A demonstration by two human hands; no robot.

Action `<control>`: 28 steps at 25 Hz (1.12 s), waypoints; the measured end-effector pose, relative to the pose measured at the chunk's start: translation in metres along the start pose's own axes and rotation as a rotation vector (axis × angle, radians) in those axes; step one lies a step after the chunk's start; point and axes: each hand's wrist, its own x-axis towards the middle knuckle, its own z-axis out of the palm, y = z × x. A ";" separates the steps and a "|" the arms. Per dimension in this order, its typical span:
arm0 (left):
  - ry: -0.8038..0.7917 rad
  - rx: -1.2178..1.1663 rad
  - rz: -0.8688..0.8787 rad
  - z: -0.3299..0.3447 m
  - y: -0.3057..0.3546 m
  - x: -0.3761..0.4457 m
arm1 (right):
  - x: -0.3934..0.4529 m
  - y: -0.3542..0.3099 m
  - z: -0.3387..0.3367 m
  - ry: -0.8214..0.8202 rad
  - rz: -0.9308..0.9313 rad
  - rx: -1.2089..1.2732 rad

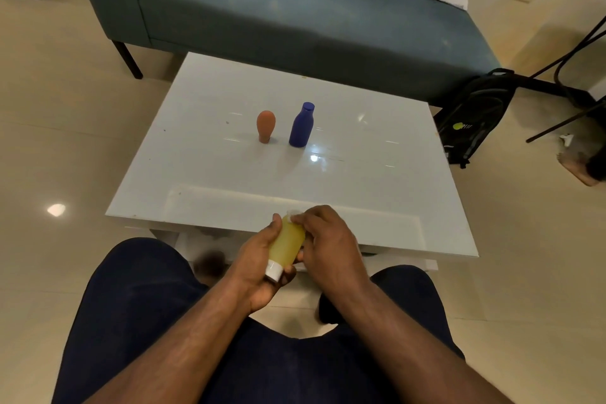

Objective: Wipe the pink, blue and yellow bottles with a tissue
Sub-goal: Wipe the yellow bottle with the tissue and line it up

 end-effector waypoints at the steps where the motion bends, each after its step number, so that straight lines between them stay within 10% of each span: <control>1: 0.008 -0.012 -0.004 -0.001 0.000 0.001 | -0.008 -0.002 0.001 -0.002 -0.036 -0.008; 28: 0.034 -0.260 -0.011 -0.015 0.002 0.016 | -0.031 -0.033 0.009 0.024 0.003 0.202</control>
